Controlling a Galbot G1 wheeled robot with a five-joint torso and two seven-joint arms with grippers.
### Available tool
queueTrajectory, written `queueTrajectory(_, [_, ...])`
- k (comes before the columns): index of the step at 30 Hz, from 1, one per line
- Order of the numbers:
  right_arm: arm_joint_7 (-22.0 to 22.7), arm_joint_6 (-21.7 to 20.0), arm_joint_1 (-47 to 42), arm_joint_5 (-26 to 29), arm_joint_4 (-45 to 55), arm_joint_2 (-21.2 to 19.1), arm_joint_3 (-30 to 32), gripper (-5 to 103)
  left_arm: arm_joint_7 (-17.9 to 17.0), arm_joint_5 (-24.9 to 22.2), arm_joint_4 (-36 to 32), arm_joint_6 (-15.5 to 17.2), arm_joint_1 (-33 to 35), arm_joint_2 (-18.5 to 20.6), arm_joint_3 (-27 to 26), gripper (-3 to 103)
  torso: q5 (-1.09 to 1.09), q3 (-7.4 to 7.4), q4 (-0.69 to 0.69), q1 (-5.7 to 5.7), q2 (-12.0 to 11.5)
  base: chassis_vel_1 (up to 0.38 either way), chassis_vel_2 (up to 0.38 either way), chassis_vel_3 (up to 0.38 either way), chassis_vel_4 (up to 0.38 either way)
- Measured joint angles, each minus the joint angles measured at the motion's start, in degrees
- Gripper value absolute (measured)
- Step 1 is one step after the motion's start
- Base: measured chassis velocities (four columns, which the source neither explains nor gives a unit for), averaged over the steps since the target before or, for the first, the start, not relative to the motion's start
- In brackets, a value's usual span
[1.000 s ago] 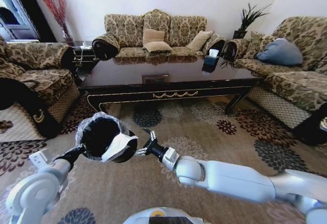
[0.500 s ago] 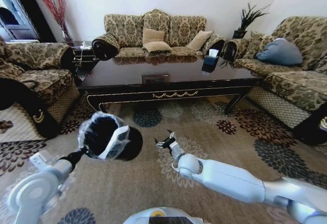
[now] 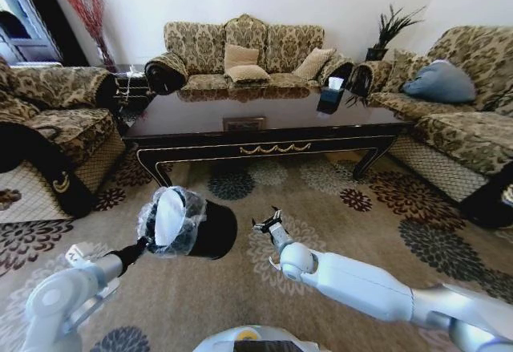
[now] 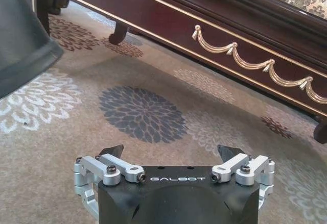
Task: Move to the front of the table and pick up the trash from the floor, then place it into the trash bin.
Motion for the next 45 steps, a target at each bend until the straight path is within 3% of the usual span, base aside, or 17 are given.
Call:
queueTrajectory(9, [-0.1,0.1,-1.2,0.2,-3.9,0.6,2.1,100,1.5,5.9,-3.9,0.0,2.0,2.5,-1.3,2,0.01,0.00,0.00,0.00,0.0,0.000,0.000,0.000,0.000])
queueTrajectory(15, [-2.8,-0.5,-3.5,6.9,-6.5,0.5,6.5,100,2.7,8.1,-5.1,0.0,1.9,4.9,-2.2,2,0.01,0.00,-0.04,0.00,0.0,0.000,0.000,0.000,0.000])
queueTrajectory(19, [-3.6,-4.0,-3.9,13.6,-7.4,1.3,8.1,100,2.9,8.7,-5.6,0.1,2.4,5.7,-3.5,2,0.01,0.00,0.00,0.00,0.0,0.000,0.000,0.000,0.000])
queueTrajectory(23, [-3.8,-6.5,-4.2,16.1,-8.2,2.3,8.3,100,3.0,9.4,-5.9,0.1,2.5,6.3,-4.4,2,0.01,0.00,0.00,0.00,0.0,0.000,0.000,0.000,0.000])
queueTrajectory(26, [-2.0,-8.1,-4.7,17.6,-8.4,3.1,8.1,100,3.1,9.8,-6.2,0.1,2.8,6.4,-4.8,2,0.00,0.00,-0.01,0.00,0.0,0.000,0.000,0.000,0.000])
queueTrajectory(30, [6.9,-14.3,-6.4,22.9,-7.7,5.0,6.7,100,4.2,12.6,-6.4,0.1,3.7,6.4,-5.0,2,0.00,0.00,0.00,0.00,0.0,0.000,0.000,0.000,0.000])
queueTrajectory(34, [10.7,-18.2,-7.8,26.2,-6.8,5.4,5.8,100,4.5,12.9,-6.6,0.1,4.0,6.7,-5.7,2,0.00,0.00,-0.01,0.00,0.0,0.000,0.000,0.000,0.000])
queueTrajectory(37, [11.5,-20.4,-8.9,27.8,-6.4,5.2,5.0,100,4.6,12.8,-6.8,0.1,4.3,6.7,-6.1,2,0.01,0.00,-0.02,0.00,0.0,0.000,0.000,0.000,0.000])
queueTrajectory(45, [9.7,-21.7,-9.2,26.4,-9.7,6.1,3.8,100,4.7,13.2,-7.0,0.1,4.3,5.6,-5.4,2,0.01,0.00,-0.01,0.00,0.0,0.000,0.000,0.000,0.000])
